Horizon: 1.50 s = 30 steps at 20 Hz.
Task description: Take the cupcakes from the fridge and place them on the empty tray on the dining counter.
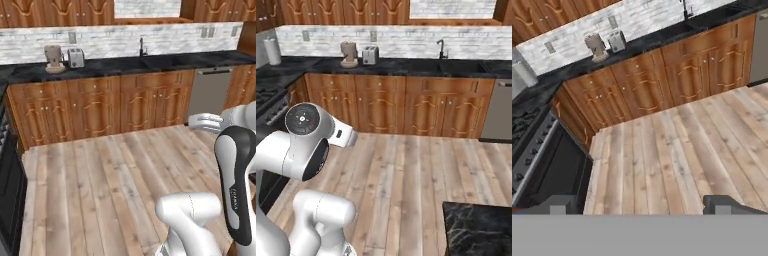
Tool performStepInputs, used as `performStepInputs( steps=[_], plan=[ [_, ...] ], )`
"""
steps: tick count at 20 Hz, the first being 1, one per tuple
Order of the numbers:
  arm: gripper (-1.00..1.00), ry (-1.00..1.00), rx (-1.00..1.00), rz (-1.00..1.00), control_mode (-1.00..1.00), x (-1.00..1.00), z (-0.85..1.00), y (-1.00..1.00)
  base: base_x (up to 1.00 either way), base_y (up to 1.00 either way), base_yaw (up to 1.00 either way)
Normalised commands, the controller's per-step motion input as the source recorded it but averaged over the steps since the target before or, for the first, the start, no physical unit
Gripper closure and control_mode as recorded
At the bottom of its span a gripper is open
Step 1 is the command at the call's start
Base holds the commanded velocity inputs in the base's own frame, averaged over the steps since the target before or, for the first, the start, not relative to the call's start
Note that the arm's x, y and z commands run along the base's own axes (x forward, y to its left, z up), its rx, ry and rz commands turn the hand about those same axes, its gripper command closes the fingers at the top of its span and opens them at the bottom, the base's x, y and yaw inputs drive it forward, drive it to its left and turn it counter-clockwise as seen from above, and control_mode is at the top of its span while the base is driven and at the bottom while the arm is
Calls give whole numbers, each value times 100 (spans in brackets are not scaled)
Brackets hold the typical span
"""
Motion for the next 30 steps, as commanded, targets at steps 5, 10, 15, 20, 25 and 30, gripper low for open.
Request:
performStepInputs(
  steps=[5,10,15,20,25,30],
  plan=[
    [-100,0,0,0,100,0,0,0,100,-31,-35],
    [-100,0,0,0,100,0,0,0,99,-14,-63],
    [-100,0,0,0,100,0,0,0,54,0,-87],
    [-100,0,0,0,100,0,0,0,33,0,-93],
    [-100,0,0,0,100,0,0,0,54,9,-89],
    [-100,0,0,0,100,0,0,0,100,65,-47]
  ],
)
